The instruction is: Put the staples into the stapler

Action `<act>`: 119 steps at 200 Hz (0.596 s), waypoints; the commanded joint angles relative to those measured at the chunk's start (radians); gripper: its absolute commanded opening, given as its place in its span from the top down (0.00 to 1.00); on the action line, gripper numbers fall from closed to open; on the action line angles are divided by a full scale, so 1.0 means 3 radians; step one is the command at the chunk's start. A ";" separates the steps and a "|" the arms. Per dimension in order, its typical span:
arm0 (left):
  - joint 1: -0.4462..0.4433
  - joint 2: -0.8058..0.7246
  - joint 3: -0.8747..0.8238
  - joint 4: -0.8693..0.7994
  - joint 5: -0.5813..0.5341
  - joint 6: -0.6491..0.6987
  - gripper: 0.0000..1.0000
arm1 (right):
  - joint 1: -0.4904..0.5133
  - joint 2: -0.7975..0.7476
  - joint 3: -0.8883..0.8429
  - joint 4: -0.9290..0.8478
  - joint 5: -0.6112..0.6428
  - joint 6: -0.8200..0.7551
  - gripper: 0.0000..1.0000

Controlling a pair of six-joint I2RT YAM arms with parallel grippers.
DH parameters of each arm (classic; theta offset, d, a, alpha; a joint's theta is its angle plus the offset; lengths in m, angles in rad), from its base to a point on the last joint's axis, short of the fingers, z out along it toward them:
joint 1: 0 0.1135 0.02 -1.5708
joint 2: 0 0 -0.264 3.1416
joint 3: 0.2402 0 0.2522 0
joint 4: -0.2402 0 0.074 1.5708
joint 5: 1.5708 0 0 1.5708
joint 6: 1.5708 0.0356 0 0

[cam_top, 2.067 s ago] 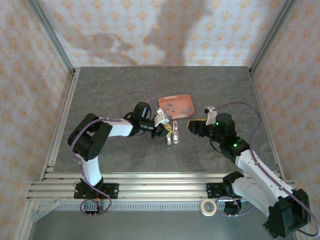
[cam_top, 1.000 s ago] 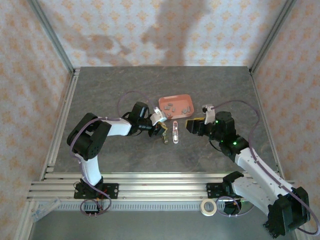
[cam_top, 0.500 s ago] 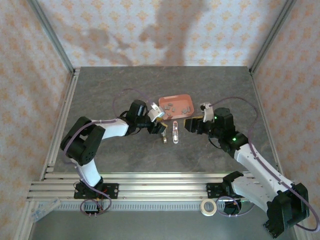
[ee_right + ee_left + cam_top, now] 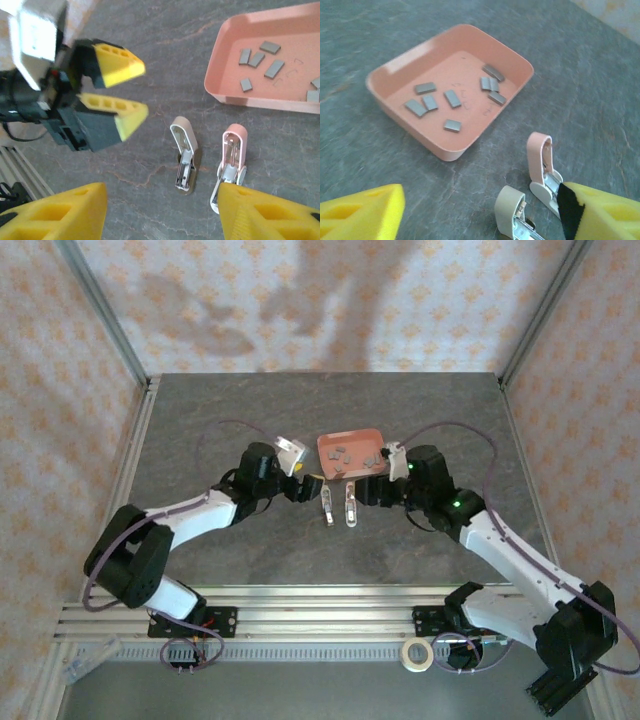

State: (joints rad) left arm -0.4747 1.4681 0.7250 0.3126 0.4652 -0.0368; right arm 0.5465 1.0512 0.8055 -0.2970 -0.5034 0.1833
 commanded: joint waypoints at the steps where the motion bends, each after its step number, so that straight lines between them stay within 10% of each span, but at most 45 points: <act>1: 0.0033 -0.0321 -0.0149 -0.0033 -0.0515 -0.0434 0.17 | 0.0136 0.0120 0.0232 -0.0406 0.0424 0.0188 0.39; 44: 0.0034 -0.0855 -0.0475 -0.0305 -0.1209 -0.0856 0.14 | 0.0475 0.0424 0.0351 -0.0547 0.0654 0.0601 0.37; 119: 0.0033 -0.1172 -0.0856 -0.0490 -0.1363 -0.1151 0.13 | 0.0892 0.1194 0.0700 -0.0773 0.0939 0.0986 0.37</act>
State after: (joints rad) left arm -0.4747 1.1343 0.4900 0.1898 0.0994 -0.3412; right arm 0.7994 1.3788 0.9821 -0.5007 -0.2790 0.4126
